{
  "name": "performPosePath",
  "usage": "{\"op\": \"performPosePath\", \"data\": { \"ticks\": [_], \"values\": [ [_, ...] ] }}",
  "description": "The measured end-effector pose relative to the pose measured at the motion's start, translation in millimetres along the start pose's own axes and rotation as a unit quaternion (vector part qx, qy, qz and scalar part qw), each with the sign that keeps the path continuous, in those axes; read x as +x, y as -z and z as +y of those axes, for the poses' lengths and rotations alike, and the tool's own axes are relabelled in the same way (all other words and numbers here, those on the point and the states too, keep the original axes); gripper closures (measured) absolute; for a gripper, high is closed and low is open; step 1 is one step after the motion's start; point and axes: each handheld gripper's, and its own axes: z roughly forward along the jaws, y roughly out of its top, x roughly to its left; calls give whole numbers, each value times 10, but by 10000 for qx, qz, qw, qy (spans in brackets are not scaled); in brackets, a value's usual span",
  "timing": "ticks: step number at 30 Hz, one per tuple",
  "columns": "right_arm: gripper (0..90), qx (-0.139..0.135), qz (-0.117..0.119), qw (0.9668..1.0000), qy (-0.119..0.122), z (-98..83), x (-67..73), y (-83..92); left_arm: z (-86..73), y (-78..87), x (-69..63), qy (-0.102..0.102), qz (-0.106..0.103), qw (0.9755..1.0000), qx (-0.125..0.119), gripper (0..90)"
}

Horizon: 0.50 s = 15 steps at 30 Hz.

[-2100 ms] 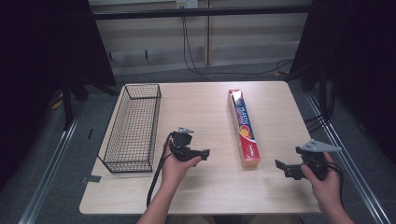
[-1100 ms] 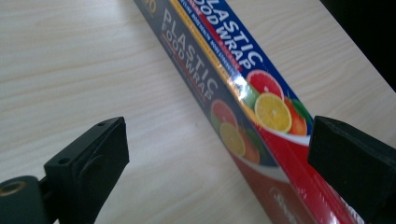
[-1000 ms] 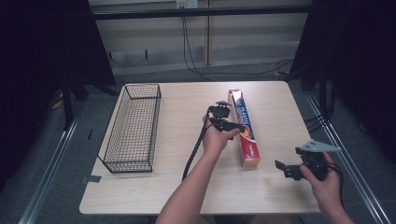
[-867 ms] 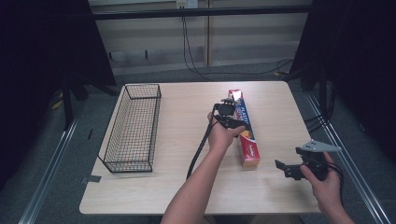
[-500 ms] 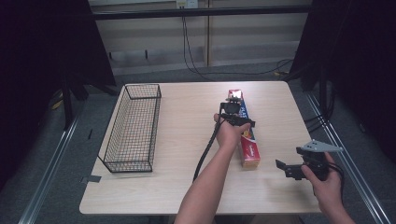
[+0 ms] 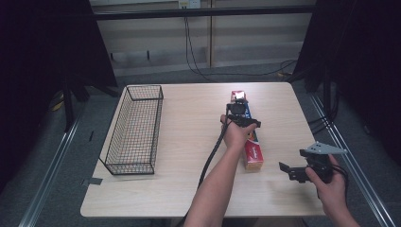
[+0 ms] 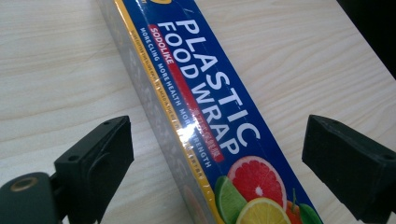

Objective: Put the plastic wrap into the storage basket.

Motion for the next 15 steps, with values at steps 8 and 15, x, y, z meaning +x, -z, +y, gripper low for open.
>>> {"op": "performPosePath", "data": {
  "ticks": [8, 15],
  "values": [
    [17, -34, 32, 10000, -67, -6, -19, 4, 25, -68, -30, 46, 20, 10000, 7, 95],
    [17, -20, 37, 10000, -55, -8, -17, -2, 18, -111, -3, 61, 42, 9999, 68, 114]
  ]
}}
